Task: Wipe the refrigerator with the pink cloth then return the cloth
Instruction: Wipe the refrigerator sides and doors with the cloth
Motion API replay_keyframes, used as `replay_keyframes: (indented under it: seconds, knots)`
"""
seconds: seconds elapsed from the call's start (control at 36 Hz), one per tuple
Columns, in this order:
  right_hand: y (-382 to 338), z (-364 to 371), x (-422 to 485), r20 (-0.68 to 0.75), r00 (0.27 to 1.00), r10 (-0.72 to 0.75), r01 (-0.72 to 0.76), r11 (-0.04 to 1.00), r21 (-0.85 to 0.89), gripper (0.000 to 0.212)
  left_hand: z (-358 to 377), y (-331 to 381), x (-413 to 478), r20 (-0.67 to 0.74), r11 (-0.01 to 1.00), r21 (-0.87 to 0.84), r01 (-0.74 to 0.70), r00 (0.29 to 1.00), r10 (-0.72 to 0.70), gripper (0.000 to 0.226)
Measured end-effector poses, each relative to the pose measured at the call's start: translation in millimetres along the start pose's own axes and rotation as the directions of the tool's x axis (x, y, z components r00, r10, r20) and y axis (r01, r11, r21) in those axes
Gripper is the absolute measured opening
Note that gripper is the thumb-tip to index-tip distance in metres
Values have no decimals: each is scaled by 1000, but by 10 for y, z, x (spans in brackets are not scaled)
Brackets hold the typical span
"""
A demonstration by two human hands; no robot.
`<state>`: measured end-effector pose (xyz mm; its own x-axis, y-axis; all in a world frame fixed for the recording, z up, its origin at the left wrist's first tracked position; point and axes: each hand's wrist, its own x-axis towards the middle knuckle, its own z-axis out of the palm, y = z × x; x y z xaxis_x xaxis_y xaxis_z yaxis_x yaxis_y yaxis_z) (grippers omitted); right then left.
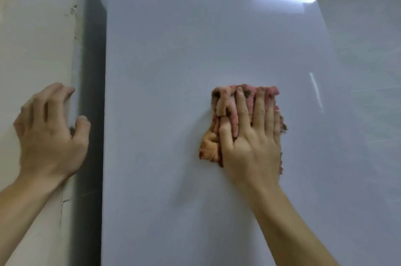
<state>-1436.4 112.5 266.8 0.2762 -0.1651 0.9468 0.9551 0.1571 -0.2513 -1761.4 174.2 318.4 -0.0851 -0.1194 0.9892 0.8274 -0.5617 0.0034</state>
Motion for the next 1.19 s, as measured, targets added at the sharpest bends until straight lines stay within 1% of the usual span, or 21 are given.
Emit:
replay_keyframes:
  seconds: [0.06, 0.11, 0.17, 0.19, 0.22, 0.28, 0.33, 0.36, 0.5, 0.58, 0.64, 0.69, 0.78, 0.83, 0.92, 0.97, 1.03, 1.06, 1.08, 1.14, 1.19]
  knots:
    - [0, 20, 148, 22, 992, 124, -123, 991, -44, 68, 89, -114, 167, 3, 999, -10, -35, 999, 35, 62]
    - [-107, 74, 180, 13, 977, 211, -210, 976, -55, 69, 167, -187, 288, 14, 998, -39, -40, 999, 41, 63]
    - [-272, 118, 184, -14, 969, 247, -248, 966, -68, 70, 216, -211, 338, 24, 998, -45, -31, 999, 32, 65]
    - [-385, 137, 184, -19, 975, 219, -220, 973, -75, 70, 249, -225, 348, 30, 999, -51, -17, 999, 19, 66]
    - [-519, 162, 169, -6, 988, 152, -152, 986, -72, 70, 264, -212, 357, 36, 998, -59, 1, 999, 1, 67]
    - [-844, 216, 102, 64, 996, -62, 63, 998, -20, 70, 277, -189, 395, 59, 997, -55, 53, 997, -49, 70]
    - [-1124, 245, 3, 159, 956, -246, 241, 969, 49, 73, 252, -143, 443, 101, 996, 0, 88, 991, -87, 72]
    - [-1194, 245, -33, 203, 932, -301, 294, 954, 66, 74, 240, -118, 458, 109, 997, 15, 77, 991, -78, 72]
    - [-1037, 100, 80, 319, 839, -442, 424, 897, 127, 68, 143, -10, 519, 151, 993, 116, 13, 988, -31, 72]
    - [-914, -15, 181, 361, 796, -486, 454, 874, 175, 61, 37, 81, 580, 165, 988, 152, -21, 986, -4, 71]
    - [-794, -70, 276, 350, 809, -472, 432, 882, 189, 57, -15, 125, 647, 161, 987, 151, -50, 987, 25, 69]
    - [-625, -128, 391, 332, 854, -401, 362, 916, 175, 56, -49, 151, 730, 186, 988, 146, -56, 982, 28, 70]
    - [-327, -223, 596, 339, 906, -254, 236, 967, 94, 61, -93, 149, 862, 237, 989, 147, -34, 972, -2, 71]
    - [-130, -281, 754, 350, 929, -119, 119, 993, 23, 64, -120, 153, 947, 272, 987, 161, -27, 962, -17, 73]
    - [-6, -280, 958, 334, 940, 64, -65, 998, -7, 66, -143, 154, 1053, 312, 982, 185, -36, 950, -24, 76]
    - [-117, -227, 1018, 305, 938, 164, -185, 982, 41, 68, -139, 167, 1111, 318, 982, 187, -29, 948, -32, 77]
    - [-337, -149, 1036, 296, 927, 229, -261, 963, 71, 71, -135, 189, 1162, 310, 981, 194, -21, 950, -41, 77]
    - [-475, -107, 1032, 310, 922, 230, -266, 961, 79, 72, -128, 195, 1177, 305, 980, 200, -15, 951, -47, 77]
    - [-619, -66, 1001, 334, 923, 192, -235, 968, 92, 72, -119, 198, 1175, 309, 979, 205, -15, 950, -50, 78]
    - [-939, 14, 923, 370, 929, 20, -84, 984, 159, 66, -106, 197, 1174, 306, 977, 211, -14, 951, -53, 79]
    - [-1300, 87, 829, 383, 907, -175, 83, 966, 245, 60, -100, 192, 1152, 293, 974, 224, -22, 955, -45, 79]
